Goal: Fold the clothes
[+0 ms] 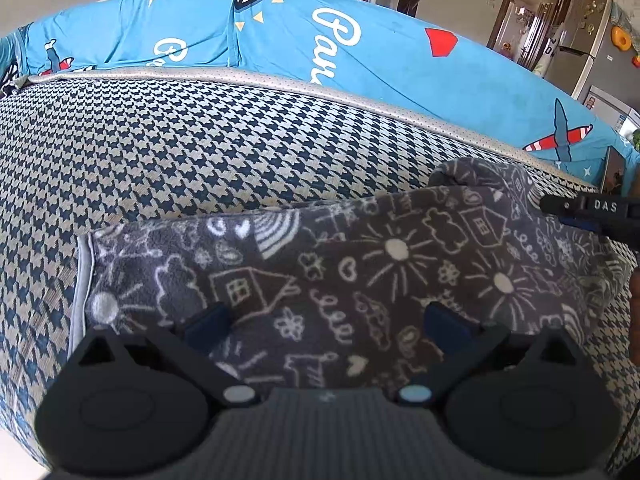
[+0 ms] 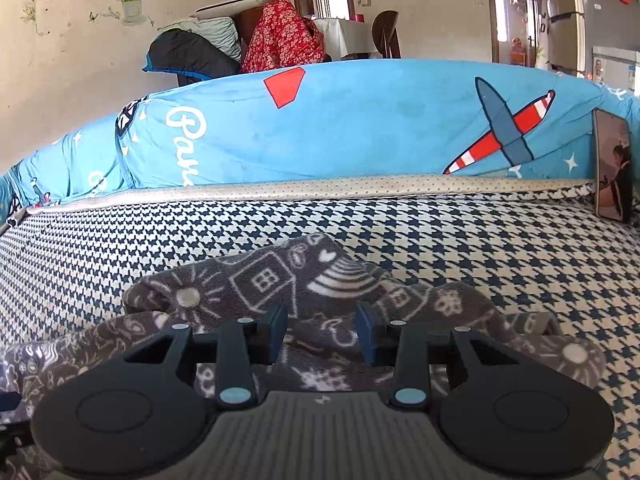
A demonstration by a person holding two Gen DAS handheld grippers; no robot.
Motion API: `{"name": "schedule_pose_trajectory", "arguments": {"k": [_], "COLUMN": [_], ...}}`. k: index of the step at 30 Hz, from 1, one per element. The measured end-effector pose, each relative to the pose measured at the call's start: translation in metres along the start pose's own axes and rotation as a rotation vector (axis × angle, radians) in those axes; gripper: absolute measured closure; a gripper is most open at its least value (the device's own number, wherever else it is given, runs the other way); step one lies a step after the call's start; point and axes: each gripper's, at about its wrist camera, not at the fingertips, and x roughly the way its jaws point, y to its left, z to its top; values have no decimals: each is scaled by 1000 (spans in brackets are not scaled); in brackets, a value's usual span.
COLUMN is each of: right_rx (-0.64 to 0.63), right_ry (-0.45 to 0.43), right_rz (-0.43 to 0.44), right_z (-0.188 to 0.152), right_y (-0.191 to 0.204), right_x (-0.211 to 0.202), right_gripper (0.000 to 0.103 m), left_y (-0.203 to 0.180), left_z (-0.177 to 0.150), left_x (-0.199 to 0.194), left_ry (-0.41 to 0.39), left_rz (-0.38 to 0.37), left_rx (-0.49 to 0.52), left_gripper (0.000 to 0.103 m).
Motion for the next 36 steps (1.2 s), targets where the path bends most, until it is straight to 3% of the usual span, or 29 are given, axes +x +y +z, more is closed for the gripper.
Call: {"name": "schedule_pose_trajectory", "arguments": {"k": [8, 14, 23, 30, 36], "right_rx": [-8, 12, -63, -33, -61], "right_ry": [3, 26, 30, 22, 11], "right_rz": [47, 15, -49, -19, 104], "right_z": [1, 0, -1, 7, 14], "right_y": [24, 38, 53, 48, 48], "right_x": [23, 47, 69, 57, 21], "right_gripper": [68, 64, 62, 61, 61], "left_y": [-8, -12, -14, -11, 2], "left_z": [-12, -20, -22, -20, -14], "left_x": [-2, -4, -5, -10, -16], "left_ry": [10, 22, 42, 45, 27], "left_rz": [33, 52, 58, 52, 34], "left_rx": [113, 191, 217, 183, 89], "left_gripper": [0, 0, 0, 0, 0]}}
